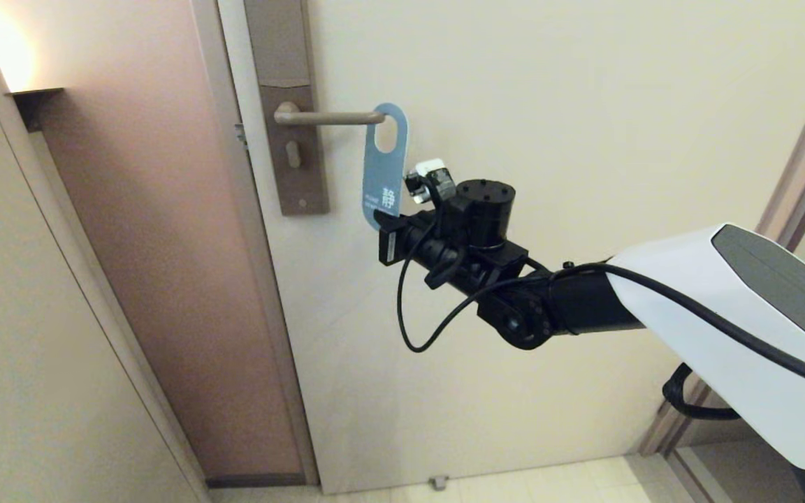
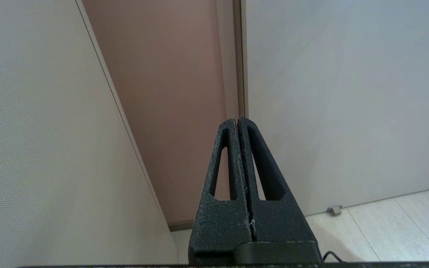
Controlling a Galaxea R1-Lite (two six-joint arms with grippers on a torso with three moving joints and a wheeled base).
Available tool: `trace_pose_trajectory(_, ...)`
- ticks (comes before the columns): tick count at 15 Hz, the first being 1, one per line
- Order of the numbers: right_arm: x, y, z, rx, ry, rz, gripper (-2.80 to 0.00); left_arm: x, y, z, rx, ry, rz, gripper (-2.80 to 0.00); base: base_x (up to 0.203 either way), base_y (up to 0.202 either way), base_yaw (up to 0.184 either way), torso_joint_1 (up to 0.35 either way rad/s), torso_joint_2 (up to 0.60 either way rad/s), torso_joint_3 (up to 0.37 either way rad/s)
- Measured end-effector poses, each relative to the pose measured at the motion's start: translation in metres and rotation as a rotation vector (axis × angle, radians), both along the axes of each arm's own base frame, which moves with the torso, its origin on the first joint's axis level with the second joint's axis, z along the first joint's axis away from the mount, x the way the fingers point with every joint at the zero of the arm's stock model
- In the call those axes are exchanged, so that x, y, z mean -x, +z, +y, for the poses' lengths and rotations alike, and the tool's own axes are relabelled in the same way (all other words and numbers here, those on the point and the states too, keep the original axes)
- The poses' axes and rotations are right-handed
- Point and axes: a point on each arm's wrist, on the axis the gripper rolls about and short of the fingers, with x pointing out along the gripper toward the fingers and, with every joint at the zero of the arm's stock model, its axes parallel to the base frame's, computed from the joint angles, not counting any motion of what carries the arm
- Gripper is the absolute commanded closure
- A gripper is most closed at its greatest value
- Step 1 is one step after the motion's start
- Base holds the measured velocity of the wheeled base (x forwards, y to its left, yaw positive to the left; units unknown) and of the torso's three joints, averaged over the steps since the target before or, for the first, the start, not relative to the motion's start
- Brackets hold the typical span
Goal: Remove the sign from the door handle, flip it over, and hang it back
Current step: Hang the sign back with the other side facing out
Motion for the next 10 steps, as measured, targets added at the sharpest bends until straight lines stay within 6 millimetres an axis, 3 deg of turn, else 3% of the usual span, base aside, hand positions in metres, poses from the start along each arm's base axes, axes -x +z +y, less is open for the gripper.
trace_pose_trajectory(5,0.011,-0.001,0.014,0.024,0.034,-0.018,0.00,0.000,0.000,0.000,0.000,0.000,0.000,0.00,0.000,0.000,0.000,0.000,0.00,0.000)
trace_pose_trajectory(10,0.011,-0.002,0.014,0.045,0.033,-0.025,0.00,0.000,0.000,0.000,0.000,0.000,0.000,0.00,0.000,0.000,0.000,0.000,0.00,0.000)
